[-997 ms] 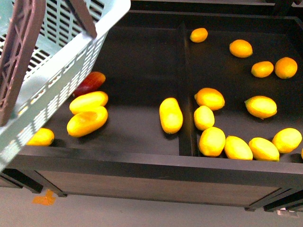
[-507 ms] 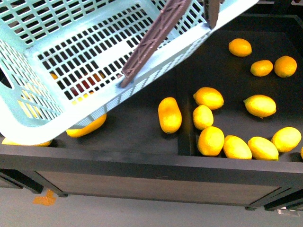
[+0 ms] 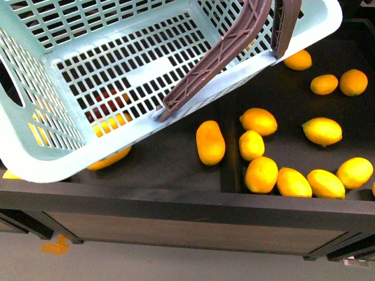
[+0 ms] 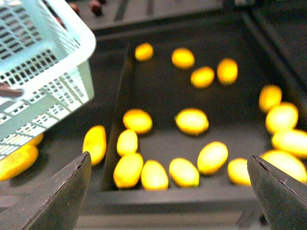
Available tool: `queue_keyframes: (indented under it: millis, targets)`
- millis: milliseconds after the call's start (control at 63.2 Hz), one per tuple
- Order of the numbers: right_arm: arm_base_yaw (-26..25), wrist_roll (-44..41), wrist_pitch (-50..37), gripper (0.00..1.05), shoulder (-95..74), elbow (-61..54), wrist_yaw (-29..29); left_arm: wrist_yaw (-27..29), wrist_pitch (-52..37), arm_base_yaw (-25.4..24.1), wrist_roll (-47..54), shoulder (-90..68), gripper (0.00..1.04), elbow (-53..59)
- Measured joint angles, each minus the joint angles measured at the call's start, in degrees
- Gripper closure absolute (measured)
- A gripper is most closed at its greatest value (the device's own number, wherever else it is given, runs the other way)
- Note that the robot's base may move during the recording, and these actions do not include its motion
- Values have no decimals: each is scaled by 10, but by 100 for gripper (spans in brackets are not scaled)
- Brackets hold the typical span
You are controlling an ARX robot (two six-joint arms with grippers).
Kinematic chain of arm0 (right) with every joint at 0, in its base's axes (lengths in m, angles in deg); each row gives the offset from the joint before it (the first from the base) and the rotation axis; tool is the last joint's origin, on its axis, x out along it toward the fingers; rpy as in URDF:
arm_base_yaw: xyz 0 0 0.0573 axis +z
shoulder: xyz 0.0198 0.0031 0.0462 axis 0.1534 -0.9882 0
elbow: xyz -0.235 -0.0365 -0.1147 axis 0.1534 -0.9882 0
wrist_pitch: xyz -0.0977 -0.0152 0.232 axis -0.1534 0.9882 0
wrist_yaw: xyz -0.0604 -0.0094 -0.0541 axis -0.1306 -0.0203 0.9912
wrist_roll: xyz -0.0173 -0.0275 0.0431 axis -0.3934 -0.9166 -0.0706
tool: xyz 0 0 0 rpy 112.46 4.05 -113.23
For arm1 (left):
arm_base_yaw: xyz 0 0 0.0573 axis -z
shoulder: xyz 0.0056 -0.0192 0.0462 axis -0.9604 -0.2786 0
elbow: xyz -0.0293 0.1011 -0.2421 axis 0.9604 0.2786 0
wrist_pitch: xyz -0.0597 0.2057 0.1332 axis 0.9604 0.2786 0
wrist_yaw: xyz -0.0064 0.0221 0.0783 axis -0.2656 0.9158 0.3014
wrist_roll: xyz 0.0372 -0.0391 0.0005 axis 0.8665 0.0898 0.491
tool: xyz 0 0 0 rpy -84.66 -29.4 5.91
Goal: Pick lemon and mango into basket
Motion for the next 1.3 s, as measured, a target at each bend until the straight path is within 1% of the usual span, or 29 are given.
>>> queue_keyframes:
  millis: [79,127,142,174,237,301,396,475,491,554,633,681,760,855,1077,1172,1298]
  targets:
    - [-63,19,-98,9,-156,40,-29,-1,0,0,3,0,89,-1]
    - [-87,18,-155,9,-236,64,-36,-2,0,0,2,0,89,-1]
    - [-102,16,-196,9,-296,84,-40,-2,0,0,2,0,89,-1]
    - [-116,8,-246,9,-377,115,-40,-2,0,0,2,0,89,-1]
    - [-124,-23,-302,9,-498,165,-45,-1,0,0,3,0,89,-1]
    - [-127,-56,-331,9,-592,208,-46,-1,0,0,4,0,89,-1]
    - [-129,-158,-360,9,-748,288,-46,-2,0,0,4,0,89,-1]
    - [-130,-257,-346,9,-866,356,-74,-2,0,0,3,0,89,-1]
    - [-130,-263,-343,9,-877,364,-78,-2,0,0,3,0,89,-1]
    - [-125,-346,-323,9,-944,408,-97,-1,0,0,4,0,89,-1]
    - [-117,-422,-293,9,-998,450,-111,-1,0,0,4,0,89,-1]
    - [-107,-479,-264,9,-1036,486,-115,-1,0,0,4,0,89,-1]
    - [-94,-534,-227,9,-1077,530,-123,-2,0,1,4,0,89,-1]
    - [-67,-619,-151,9,-1160,622,-131,-2,0,0,4,0,89,-1]
    - [-45,-689,-36,9,-1280,806,-114,-1,0,0,4,0,89,-1]
    - [-40,-705,-21,9,-1313,859,-98,-1,0,0,4,0,89,-1]
    - [-30,-711,-2,9,-1345,909,-93,-1,0,0,4,0,89,-1]
